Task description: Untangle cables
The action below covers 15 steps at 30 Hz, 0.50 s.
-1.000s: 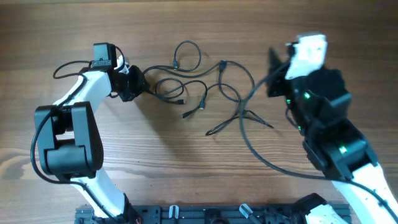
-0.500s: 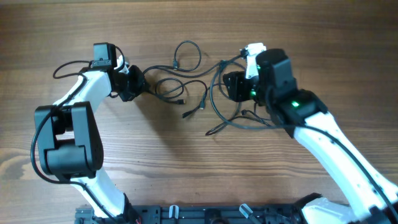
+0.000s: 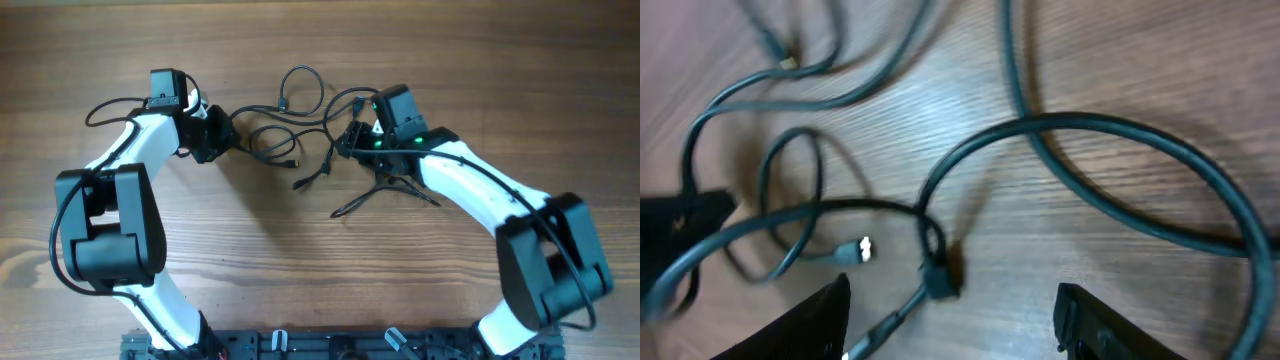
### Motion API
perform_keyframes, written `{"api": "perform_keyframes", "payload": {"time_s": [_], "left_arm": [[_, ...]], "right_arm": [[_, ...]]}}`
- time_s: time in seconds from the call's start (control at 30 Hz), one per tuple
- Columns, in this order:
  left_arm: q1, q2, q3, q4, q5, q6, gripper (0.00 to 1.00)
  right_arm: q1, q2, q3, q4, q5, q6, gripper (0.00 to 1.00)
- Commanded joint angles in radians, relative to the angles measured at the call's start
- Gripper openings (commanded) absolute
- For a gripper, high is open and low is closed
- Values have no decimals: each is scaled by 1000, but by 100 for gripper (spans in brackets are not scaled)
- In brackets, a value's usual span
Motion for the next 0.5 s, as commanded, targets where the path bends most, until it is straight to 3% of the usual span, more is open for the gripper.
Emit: {"api": "perform_keyframes", "payload": {"time_s": [0.0,0.47], "left_arm": [[2,-16,12,0,-15,-3,8],[2,-16,12,1,-15,-3,8]], "right_arm": [[-1,60,13,38,-20,225,68],[9,77,13,164,45,489,67]]}}
